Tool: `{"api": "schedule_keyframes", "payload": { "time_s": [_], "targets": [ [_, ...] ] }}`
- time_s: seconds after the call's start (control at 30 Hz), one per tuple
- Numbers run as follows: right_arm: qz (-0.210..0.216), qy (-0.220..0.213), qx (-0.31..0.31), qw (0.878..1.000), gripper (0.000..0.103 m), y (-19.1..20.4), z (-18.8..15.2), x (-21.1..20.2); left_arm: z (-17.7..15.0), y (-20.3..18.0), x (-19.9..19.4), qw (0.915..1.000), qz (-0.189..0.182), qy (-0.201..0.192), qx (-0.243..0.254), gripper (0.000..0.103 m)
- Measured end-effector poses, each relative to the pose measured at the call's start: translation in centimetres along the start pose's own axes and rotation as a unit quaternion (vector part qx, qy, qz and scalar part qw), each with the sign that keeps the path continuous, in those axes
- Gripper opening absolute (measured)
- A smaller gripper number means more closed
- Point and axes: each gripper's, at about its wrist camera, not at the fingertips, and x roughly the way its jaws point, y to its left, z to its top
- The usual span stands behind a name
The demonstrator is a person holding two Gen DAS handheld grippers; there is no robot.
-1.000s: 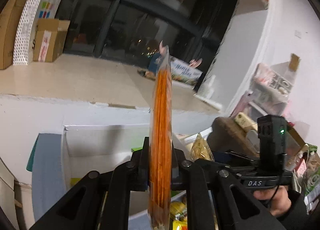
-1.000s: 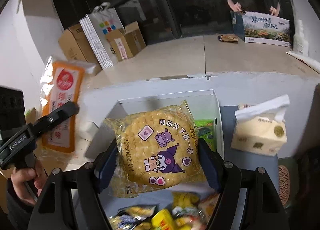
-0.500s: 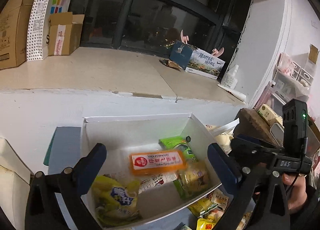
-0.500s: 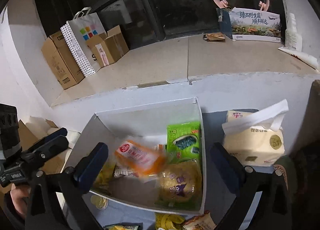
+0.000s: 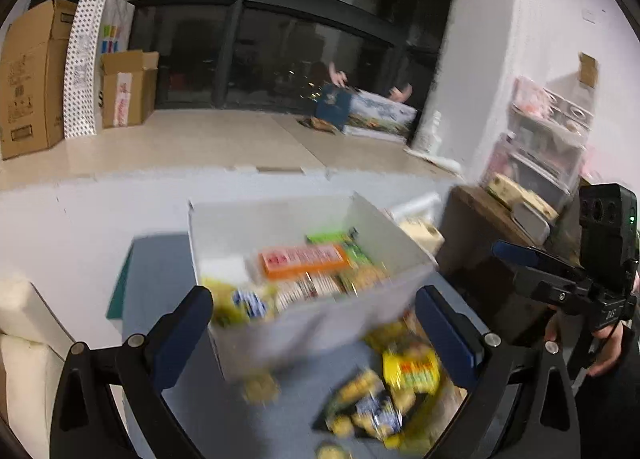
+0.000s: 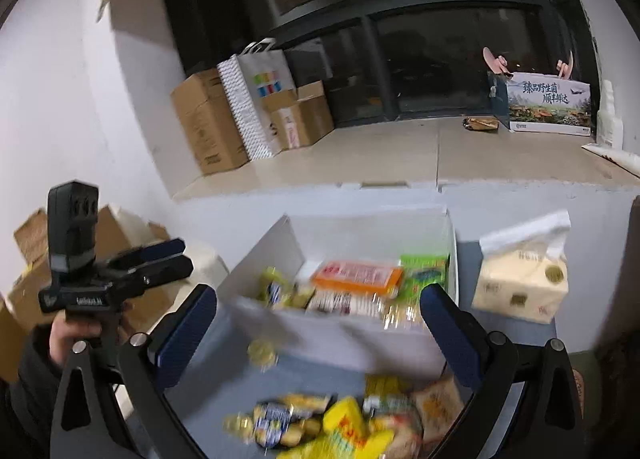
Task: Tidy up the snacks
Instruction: 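Drop the sausage pack and cracker packet into the box with both tools, then grasp a dark chip bag with the left tool while the right grasps a white chip bag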
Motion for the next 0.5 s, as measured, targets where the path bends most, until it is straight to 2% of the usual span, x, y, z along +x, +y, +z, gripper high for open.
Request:
{"api": "schedule_keyframes", "payload": {
  "time_s": [0.07, 0.13, 0.17, 0.27, 0.33, 0.43, 0.5],
  "targets": [
    [-0.008, 0.009, 0.01, 1.0, 0.103, 0.2, -2.3, -1.2, -1.8, -0.8, -0.5, 0.9998, -0.009, 0.011, 0.014, 0.103],
    [-0.044, 0.035, 0.036, 0.998, 0.103, -0.4, -5.3, -2.3, -4.2, -1.5, -0.6, 0.999, -0.027, 0.028, 0.022, 0.103],
    [-0.049, 0.041, 0.048, 0.997, 0.103, -0.7, -6.4, -2.7, -5.1, -1.8, -0.4, 0.9985, -0.033, 0.038, 0.023, 0.103],
    [-0.047, 0.066, 0.111, 0.99, 0.103, -2.5, -10.7, -4.1, -7.7, -2.9, 1.0, 0.995, -0.061, 0.073, 0.031, 0.103],
    [-0.05, 0.071, 0.144, 0.986, 0.103, -3.5, -13.2, -5.1, -8.9, -3.4, 2.5, 0.9921, -0.06, 0.103, 0.038, 0.103],
    [-0.058, 0.071, 0.181, 0.979, 0.103, -4.8, -15.3, -6.0, -9.9, -4.2, 4.3, 0.9884, -0.073, 0.126, 0.043, 0.103],
    [-0.048, 0.068, 0.205, 0.975, 0.103, -5.3, -16.4, -6.5, -10.3, -4.8, 5.7, 0.9847, -0.087, 0.143, 0.05, 0.103]
  ]
}}
